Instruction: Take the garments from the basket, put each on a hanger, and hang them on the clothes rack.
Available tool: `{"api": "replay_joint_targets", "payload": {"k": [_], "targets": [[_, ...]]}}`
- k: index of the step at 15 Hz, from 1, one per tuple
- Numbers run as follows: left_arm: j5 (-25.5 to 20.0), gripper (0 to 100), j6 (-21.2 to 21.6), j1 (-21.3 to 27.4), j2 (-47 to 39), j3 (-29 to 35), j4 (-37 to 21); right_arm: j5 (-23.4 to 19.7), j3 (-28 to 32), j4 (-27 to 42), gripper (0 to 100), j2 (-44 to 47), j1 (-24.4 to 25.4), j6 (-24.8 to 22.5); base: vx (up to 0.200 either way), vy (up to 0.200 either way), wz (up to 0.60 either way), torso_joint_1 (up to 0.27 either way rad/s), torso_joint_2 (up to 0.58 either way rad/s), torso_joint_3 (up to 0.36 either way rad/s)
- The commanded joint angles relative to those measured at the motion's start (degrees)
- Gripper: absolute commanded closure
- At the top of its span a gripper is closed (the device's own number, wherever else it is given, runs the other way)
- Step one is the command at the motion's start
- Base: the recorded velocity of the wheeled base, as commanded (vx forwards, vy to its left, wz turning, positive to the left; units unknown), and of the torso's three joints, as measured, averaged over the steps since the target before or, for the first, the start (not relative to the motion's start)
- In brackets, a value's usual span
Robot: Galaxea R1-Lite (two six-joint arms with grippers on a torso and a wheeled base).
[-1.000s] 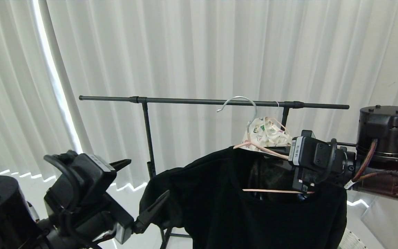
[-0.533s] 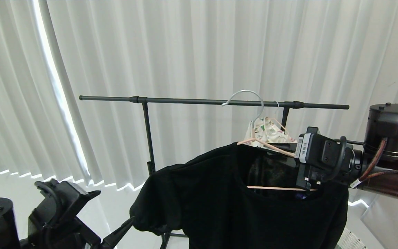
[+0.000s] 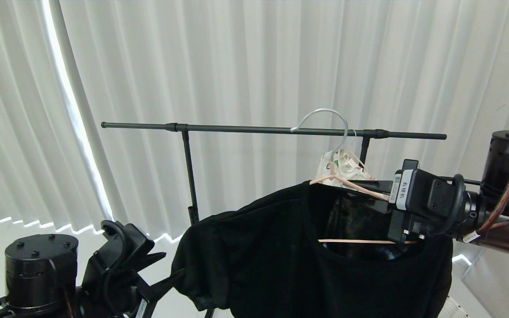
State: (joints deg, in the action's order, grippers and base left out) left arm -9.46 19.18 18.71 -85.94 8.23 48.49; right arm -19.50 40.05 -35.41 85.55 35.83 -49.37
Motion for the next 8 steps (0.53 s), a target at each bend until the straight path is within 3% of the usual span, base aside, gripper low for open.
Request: {"api": "replay_joint_targets", "payload": {"k": [1, 5, 7, 8], "targets": [[2.1, 100, 0.0, -2.0, -1.9, -0.1, 0.0, 0.1, -0.1, 0.0, 100, -0.5, 0.0, 0.0, 0.000, 0.000, 0.00, 0.000, 0.00, 0.000], [5.3, 100, -0.2, -13.8, -1.6, -0.9, 0.0, 0.3, -1.1, 0.0, 100, -1.4, -1.0, 0.1, 0.000, 0.000, 0.00, 0.000, 0.00, 0.000], [5.2, 100, -0.3, -15.4, 0.3, -1.8, 0.1, 0.4, -1.5, 0.0, 100, -1.8, -1.2, 0.2, 0.000, 0.000, 0.00, 0.000, 0.00, 0.000], [4.5, 100, -0.5, -13.4, 2.0, -2.2, 0.1, 0.4, -1.5, 0.0, 100, -1.9, -1.1, 0.2, 0.000, 0.000, 0.00, 0.000, 0.00, 0.000]]}}
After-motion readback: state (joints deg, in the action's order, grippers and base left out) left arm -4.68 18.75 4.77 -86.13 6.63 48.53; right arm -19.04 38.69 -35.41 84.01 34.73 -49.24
